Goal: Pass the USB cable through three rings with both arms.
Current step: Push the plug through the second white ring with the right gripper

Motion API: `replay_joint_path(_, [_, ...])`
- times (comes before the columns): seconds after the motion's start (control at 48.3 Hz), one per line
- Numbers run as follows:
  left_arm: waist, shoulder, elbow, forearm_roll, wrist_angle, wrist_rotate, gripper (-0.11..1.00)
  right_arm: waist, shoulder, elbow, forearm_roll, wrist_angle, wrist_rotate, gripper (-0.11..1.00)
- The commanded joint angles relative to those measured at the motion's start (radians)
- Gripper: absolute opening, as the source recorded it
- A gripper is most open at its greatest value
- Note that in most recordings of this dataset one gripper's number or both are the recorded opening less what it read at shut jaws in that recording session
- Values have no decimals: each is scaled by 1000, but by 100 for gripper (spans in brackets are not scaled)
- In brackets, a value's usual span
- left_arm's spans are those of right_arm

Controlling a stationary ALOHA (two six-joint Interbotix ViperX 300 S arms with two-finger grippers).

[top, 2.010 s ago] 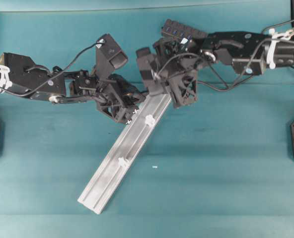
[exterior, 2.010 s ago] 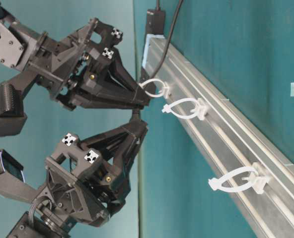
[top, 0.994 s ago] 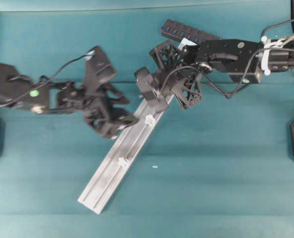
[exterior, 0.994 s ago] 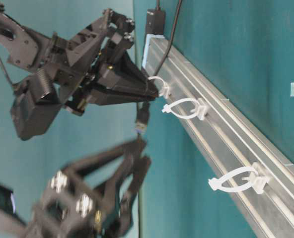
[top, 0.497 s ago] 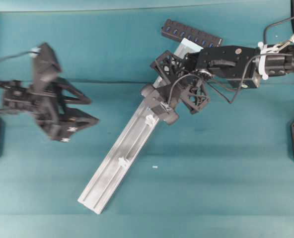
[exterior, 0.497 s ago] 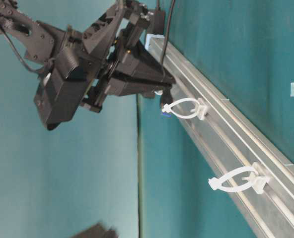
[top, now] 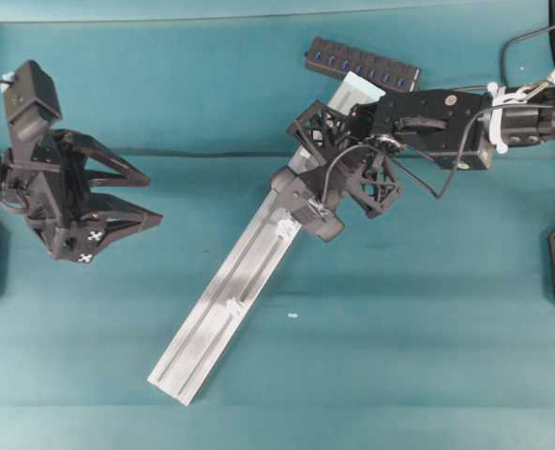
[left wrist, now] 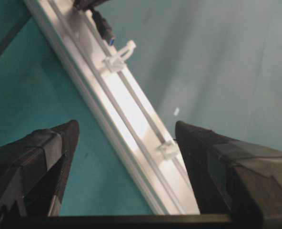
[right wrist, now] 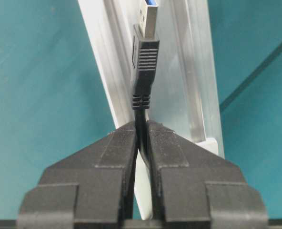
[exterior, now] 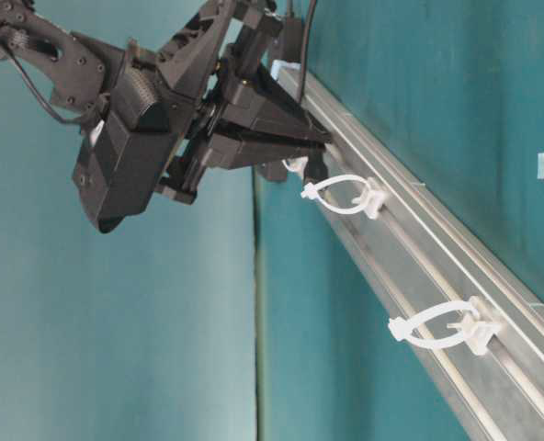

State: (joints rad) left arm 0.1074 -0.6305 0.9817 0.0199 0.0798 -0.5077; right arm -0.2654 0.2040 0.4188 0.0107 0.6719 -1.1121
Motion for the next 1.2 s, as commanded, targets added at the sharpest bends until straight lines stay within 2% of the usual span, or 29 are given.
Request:
replay_joint_path(0.0, [-3,-35,-14,3,-3,0,88,35,15,17,0,35,-8,8])
replay_joint_path(0.249, [-3,-40,-12,3,-5,-2,88,55,17,-41,-74,100,-6,8])
replay_joint_path(0.725, [-3,-40,-11,3,-8,2,88,98,77,-107,-75,123,0,8])
replay_joint_path(1.036, [-3,-40,-11,3,-8,2,88,49,92,-118,-81,146,0,8])
replay_joint_path(1.181, [-5,-40,-11,3,-8,2,88,55,94,-126,-91,167,0,8])
